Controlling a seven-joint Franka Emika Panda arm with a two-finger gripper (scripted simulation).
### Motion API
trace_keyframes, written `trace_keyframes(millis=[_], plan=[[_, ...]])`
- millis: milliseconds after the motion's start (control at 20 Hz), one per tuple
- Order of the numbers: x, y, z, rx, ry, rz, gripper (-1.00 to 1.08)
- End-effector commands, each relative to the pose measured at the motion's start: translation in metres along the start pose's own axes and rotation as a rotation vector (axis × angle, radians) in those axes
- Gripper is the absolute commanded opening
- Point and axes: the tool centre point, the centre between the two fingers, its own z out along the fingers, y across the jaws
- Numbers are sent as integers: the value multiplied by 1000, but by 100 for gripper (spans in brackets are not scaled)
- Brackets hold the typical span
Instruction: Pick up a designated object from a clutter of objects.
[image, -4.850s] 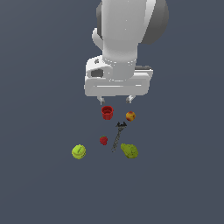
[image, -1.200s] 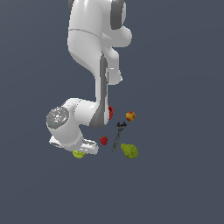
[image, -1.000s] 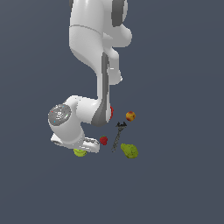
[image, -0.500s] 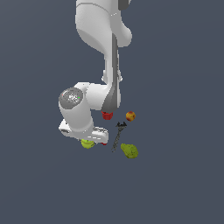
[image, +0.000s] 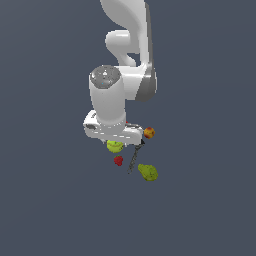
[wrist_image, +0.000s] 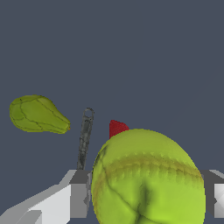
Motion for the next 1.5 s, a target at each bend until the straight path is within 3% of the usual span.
trace_keyframes(millis=[0,950,1450], plan=[[-14,-15,-20,-1,2,0,-100],[-125,-138,-179,-5,3,0,-100],[-160,-183,-234,-1,2,0,-100]])
